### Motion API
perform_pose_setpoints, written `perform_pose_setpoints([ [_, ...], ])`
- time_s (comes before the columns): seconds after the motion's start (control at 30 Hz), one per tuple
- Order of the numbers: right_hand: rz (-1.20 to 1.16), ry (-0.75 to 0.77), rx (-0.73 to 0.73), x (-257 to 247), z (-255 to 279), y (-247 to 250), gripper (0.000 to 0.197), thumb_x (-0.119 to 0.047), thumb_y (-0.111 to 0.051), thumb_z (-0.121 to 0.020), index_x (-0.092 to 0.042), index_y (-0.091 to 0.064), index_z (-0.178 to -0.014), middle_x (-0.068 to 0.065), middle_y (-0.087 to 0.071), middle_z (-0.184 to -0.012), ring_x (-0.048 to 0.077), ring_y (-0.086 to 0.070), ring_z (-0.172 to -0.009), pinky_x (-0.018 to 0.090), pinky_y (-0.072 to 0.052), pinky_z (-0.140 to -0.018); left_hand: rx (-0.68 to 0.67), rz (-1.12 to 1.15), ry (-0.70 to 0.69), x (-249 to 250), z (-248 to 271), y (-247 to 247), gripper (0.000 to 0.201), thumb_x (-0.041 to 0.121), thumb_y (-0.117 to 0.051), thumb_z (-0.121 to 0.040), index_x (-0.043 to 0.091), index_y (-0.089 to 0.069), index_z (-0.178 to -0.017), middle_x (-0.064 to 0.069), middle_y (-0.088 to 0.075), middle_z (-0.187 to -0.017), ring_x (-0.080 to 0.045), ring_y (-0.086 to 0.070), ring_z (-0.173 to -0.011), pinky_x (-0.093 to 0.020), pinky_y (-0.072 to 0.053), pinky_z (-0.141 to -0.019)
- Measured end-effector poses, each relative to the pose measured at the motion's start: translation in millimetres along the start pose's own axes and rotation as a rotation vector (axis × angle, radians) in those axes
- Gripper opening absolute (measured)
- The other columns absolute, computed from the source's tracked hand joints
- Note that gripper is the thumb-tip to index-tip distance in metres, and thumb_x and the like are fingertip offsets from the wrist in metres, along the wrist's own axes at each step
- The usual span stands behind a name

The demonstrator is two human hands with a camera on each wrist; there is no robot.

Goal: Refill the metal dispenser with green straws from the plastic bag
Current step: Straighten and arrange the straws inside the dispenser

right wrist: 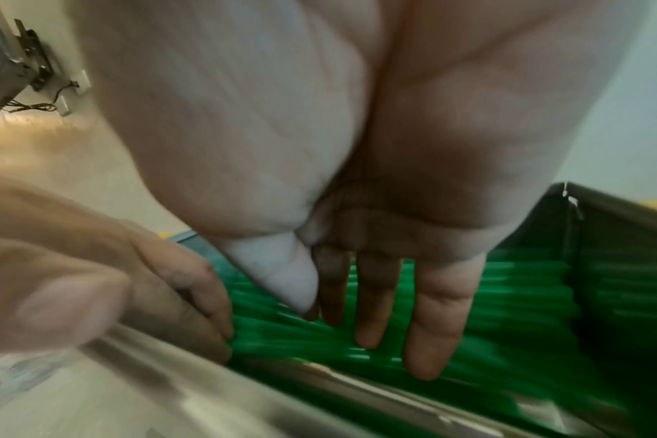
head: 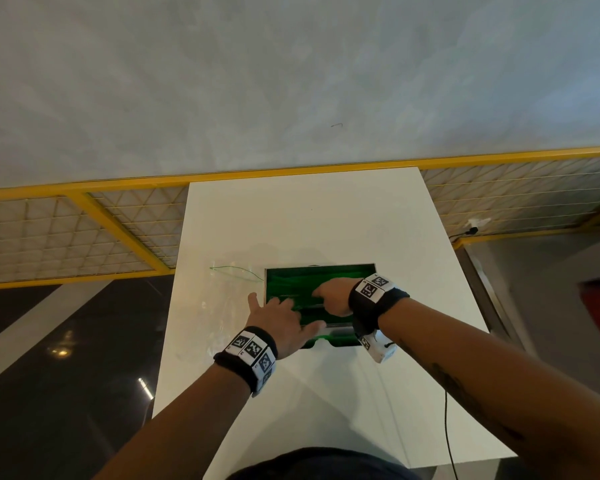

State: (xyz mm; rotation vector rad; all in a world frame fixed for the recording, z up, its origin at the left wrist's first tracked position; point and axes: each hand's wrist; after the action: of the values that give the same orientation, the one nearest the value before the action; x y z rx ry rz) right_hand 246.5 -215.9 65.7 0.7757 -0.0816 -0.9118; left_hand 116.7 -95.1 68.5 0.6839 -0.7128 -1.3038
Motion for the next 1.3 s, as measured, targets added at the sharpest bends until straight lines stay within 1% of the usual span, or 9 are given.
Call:
perform_pose_setpoints([
  [0.27, 0.040, 0.007, 0.011, -2.5, -0.1, -4.4, 0.034, -0.009, -0.048, -0.097, -0.011, -0.069, -0.123, 0.011, -0.068, -0.114, 0.029, -0.061, -0.096, 0.036, -0.047, -0.079, -0.004, -0.011, 0.027, 6.8, 1.4, -0.2, 0.102, 0.094, -0.006, -0.081, 0.027, -0.071, -0.122, -0.007, -0.045, -0.148, -0.031, -0.036, -0.136, -0.070, -0.014, -0.114],
  [0.37, 0.095, -0.040, -0.041, 0.4, 1.3, -8.1, 0.027, -0.012, -0.050, -0.097, -0.008, -0.072, -0.113, 0.009, -0.067, -0.097, 0.030, -0.062, -0.090, 0.037, -0.051, -0.079, -0.038, -0.001, 0.059, 5.7, 0.9, 5.0, 0.114, 0.098, 0.001, -0.075, 0.027, -0.058, -0.142, -0.006, -0.048, -0.152, -0.032, -0.036, -0.141, -0.072, -0.011, -0.115],
  [0.47, 0.047, -0.021, -0.003, 2.7, 3.5, -3.7, 0.031, -0.011, -0.048, -0.096, -0.011, -0.070, -0.119, 0.010, -0.071, -0.111, 0.031, -0.066, -0.100, 0.041, -0.054, -0.088, -0.045, -0.003, 0.086, 3.9, -1.2, 9.2, 0.136, 0.102, 0.010, -0.060, 0.021, -0.047, -0.152, -0.008, -0.046, -0.155, -0.033, -0.034, -0.146, -0.072, -0.010, -0.116],
  [0.63, 0.079, -0.017, -0.016, 2.8, 5.2, -4.8, 0.033, -0.012, -0.048, -0.097, -0.011, -0.070, -0.121, 0.011, -0.071, -0.116, 0.033, -0.066, -0.106, 0.043, -0.055, -0.093, -0.040, 0.000, 0.062, 4.2, -7.3, 2.1, 0.129, 0.104, 0.016, -0.056, 0.029, -0.074, -0.112, -0.003, -0.066, -0.107, -0.028, -0.057, -0.116, -0.075, -0.007, -0.112],
  [0.73, 0.067, 0.003, 0.068, 5.6, 5.7, 3.8, 0.027, -0.012, -0.051, -0.095, -0.008, -0.073, -0.110, 0.013, -0.070, -0.110, 0.032, -0.068, -0.098, 0.046, -0.058, -0.091, -0.028, 0.022, 0.047, 5.2, -6.3, 0.6, 0.123, 0.102, 0.012, -0.063, 0.029, -0.075, -0.111, -0.002, -0.069, -0.109, -0.027, -0.059, -0.116, -0.077, 0.003, -0.112],
  [0.9, 0.083, -0.013, 0.090, 9.9, 1.3, 10.1, 0.033, -0.016, -0.054, -0.093, -0.009, -0.067, -0.123, 0.012, -0.064, -0.130, 0.033, -0.065, -0.111, 0.045, -0.055, -0.098, -0.008, 0.077, 0.039, 11.4, 3.8, 2.9, 0.102, 0.100, -0.005, -0.075, 0.033, -0.068, -0.120, 0.000, -0.065, -0.126, -0.027, -0.053, -0.128, -0.075, 0.011, -0.114],
  [1.07, 0.075, -0.039, 0.023, 4.7, 6.7, 1.5, 0.031, -0.014, -0.050, -0.098, -0.005, -0.066, -0.124, 0.014, -0.067, -0.125, 0.033, -0.065, -0.112, 0.043, -0.055, -0.097, -0.069, 0.133, 0.055, 10.5, 1.1, 0.6, 0.102, 0.101, -0.004, -0.073, 0.027, -0.073, -0.089, 0.004, -0.073, -0.096, -0.023, -0.060, -0.116, -0.074, 0.017, -0.110],
  [1.2, 0.028, 0.008, 0.130, 9.8, 18.1, 5.7, 0.030, -0.010, -0.049, -0.094, -0.004, -0.069, -0.117, 0.015, -0.061, -0.123, 0.033, -0.065, -0.102, 0.045, -0.056, -0.092, -0.039, 0.145, 0.046, 11.0, 0.1, 3.6, 0.097, 0.099, -0.008, -0.077, 0.023, -0.069, -0.082, 0.004, -0.071, -0.088, -0.022, -0.063, -0.103, -0.075, 0.009, -0.113],
  [1.3, 0.032, 0.019, 0.059, 7.6, 24.7, -1.3, 0.033, -0.007, -0.048, -0.095, -0.005, -0.069, -0.121, 0.015, -0.067, -0.117, 0.033, -0.065, -0.105, 0.041, -0.054, -0.093, 0.069, 0.125, 0.033, 12.0, -1.3, 6.3, 0.090, 0.094, -0.017, -0.081, 0.022, -0.070, -0.085, 0.003, -0.069, -0.090, -0.023, -0.062, -0.096, -0.071, -0.013, -0.113],
])
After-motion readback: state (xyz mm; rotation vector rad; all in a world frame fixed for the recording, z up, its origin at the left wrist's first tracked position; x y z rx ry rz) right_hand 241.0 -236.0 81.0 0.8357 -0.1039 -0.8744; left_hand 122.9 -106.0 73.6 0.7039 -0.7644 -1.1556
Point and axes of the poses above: each hand's wrist, its own z-axis away from the middle knuckle, its own y-axis out of the back of the hand, x = y × z
